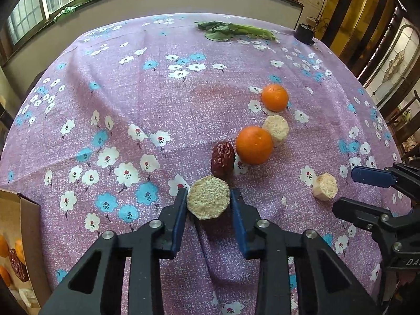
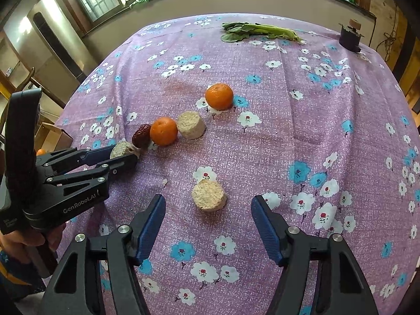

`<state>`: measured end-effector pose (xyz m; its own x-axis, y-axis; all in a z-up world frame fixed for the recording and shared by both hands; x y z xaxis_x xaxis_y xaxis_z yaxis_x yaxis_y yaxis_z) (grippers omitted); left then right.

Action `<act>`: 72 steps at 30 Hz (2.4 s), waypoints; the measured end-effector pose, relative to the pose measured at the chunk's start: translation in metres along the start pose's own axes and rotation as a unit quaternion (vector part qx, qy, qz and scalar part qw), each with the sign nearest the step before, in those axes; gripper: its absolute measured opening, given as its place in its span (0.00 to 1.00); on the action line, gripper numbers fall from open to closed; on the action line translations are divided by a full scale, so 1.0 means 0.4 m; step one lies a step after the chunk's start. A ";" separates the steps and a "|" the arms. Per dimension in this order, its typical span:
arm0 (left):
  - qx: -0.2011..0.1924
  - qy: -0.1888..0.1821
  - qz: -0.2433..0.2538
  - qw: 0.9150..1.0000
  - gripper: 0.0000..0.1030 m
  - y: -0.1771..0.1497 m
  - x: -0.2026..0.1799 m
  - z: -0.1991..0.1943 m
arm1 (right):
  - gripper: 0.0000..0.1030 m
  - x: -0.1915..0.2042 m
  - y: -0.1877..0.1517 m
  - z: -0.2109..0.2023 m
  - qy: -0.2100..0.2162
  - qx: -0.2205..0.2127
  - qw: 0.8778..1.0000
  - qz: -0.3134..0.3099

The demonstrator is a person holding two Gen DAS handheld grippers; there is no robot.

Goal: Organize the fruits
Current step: 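Grasp a white cake piece with the right tool while the left tool holds its cake, then carry both cake pieces over the cardboard box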

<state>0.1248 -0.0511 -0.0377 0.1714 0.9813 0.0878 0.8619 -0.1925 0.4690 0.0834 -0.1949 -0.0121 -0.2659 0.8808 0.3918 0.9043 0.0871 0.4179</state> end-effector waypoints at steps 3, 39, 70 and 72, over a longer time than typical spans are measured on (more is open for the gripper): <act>-0.004 -0.002 -0.010 1.000 0.30 0.002 0.012 -0.020 | 0.63 -0.003 0.000 0.013 0.001 0.005 1.000 -0.001; -0.044 0.076 -0.070 0.994 0.30 -0.124 0.197 -0.252 | 0.33 0.248 0.007 -0.040 0.023 -0.011 0.996 -0.081; -0.034 0.149 -0.151 0.977 0.30 -0.269 0.522 -0.298 | 0.33 0.630 0.006 0.109 0.080 0.037 0.977 -0.197; -0.032 0.152 -0.154 0.976 0.30 -0.278 0.535 -0.299 | 0.33 0.649 0.005 0.115 0.082 0.038 0.975 -0.203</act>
<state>0.0084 0.1809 0.0339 -0.2495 0.9503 0.1860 0.8164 0.1031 0.5682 0.0315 0.0552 0.0526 -0.6509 0.6808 0.3359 0.7344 0.4526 0.5058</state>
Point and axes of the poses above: each gripper's, at about its wrist camera, not at the fingertips, and z roughly the way its jaws point, x to its left, y to its top, the point moved 6 cm from there along z, roughly the way its jaws point, and after that the axes turned 12 degrees about y, right-handed, at the moved point
